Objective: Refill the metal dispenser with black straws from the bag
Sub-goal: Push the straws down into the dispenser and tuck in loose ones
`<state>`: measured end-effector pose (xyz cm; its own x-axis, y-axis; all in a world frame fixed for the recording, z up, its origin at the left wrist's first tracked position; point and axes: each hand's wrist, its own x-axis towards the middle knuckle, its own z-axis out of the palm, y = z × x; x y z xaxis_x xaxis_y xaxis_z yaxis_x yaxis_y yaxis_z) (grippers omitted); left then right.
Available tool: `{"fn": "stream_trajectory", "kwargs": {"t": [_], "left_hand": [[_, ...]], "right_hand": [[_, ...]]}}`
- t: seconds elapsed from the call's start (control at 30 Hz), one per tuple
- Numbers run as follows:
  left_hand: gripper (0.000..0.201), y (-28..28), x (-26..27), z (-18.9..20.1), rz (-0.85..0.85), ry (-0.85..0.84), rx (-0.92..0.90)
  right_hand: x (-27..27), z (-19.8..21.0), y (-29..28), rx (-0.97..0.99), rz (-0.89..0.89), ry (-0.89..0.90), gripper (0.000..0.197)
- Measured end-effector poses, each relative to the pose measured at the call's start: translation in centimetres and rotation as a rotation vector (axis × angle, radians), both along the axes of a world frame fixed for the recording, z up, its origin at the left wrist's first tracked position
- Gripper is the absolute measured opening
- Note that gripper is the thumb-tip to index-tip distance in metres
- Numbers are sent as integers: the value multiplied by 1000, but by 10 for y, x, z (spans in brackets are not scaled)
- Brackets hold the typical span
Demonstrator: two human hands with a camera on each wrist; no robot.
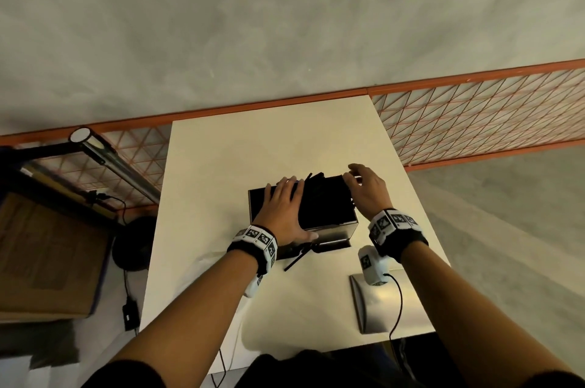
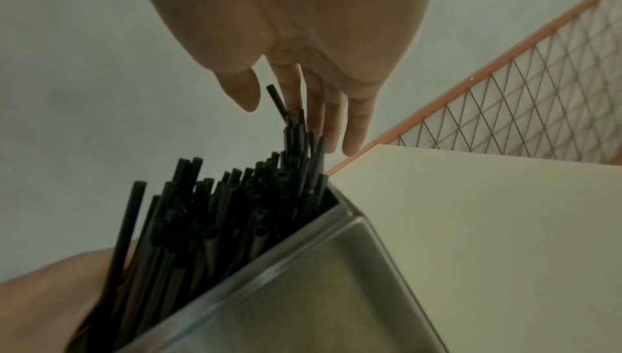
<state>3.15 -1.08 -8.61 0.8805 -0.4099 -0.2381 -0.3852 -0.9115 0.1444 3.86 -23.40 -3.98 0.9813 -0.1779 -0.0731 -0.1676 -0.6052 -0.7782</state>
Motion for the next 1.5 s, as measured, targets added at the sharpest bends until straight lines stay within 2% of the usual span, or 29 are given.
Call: {"fn": "stream_trajectory", "kwargs": {"t": [0.1,0.2,0.27,0.37,0.5,0.57,0.67,0.8,0.93,1.07,1.2,1.33,1.43,1.5], "left_hand": [[130,2,10,3,18,45,-25],[129,5,23,5,15,74,-48],[128,6,30,5,16,87,-58],[127,8,37,5,18,114,-68],[127,9,46,9,31,139,-88],[127,10,49,9,37,151,-96],[127,10,51,9,42,151,-100],[127,10,50,8,42,144,-95],[127,10,49,6,42,128,-102],[126,9,47,5,46,113,-117],[125,9,44,5,48,89,-127],[125,8,38,2,45,75,-131],[126,8,33,2,41,57,-126],[126,8,28,2,39,47,-120]], "right_hand": [[-10,3,-6,-2,-100,-97,33],[-27,12,-3,-50,-219,-243,18],[-39,13,5,-47,-219,-227,14],[-59,0,26,51,-164,16,27],[-82,-43,59,283,48,602,25],[-89,-67,69,335,39,764,21],[-92,-91,78,488,-101,854,20],[-90,-105,85,778,-275,850,16],[-85,-109,95,831,-317,825,14],[-91,-115,101,731,-168,934,13],[-110,-116,90,475,202,1117,12],[-124,-119,69,329,458,1277,19],[-125,-116,62,150,653,1300,22],[-122,-107,62,101,715,1258,18]]}}
